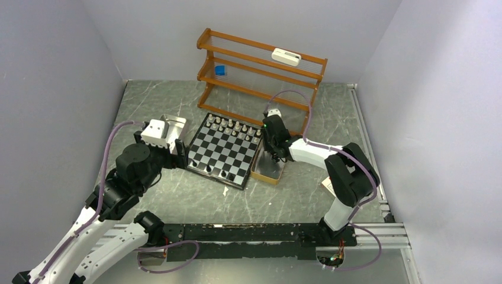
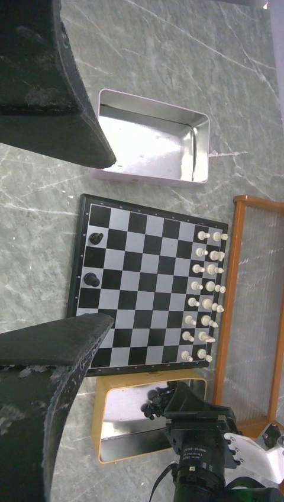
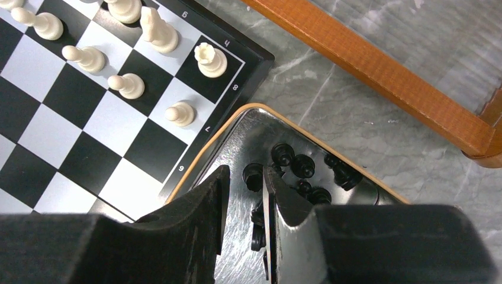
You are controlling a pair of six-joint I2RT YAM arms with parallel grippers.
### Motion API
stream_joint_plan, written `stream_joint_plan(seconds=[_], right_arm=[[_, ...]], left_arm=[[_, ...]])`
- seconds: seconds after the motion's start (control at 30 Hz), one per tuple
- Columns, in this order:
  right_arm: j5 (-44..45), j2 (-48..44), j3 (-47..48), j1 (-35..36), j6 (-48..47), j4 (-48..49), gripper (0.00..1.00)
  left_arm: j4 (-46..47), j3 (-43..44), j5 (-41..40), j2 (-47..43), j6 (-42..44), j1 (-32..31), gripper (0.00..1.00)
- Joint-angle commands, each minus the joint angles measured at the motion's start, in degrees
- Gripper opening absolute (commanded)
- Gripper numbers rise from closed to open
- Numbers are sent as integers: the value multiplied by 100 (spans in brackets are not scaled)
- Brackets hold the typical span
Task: Set up the chess pieces on the board
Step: Pick up the chess piece from the storage box.
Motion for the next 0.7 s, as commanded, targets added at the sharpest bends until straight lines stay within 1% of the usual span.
stream_joint_plan(seconds=[0.0,0.3,0.67], right_arm=[[60,86,80,-65,-29,91,31],[-2,114,-13,-118,-36,134,28],[-144,243,81,-170,-49,91,28]], left_arm=[[95,-33,-85,13,70,-35,96],[75,-33,-106,26,70,-36,96],[59,-29,-144,-13,57,-36,96]])
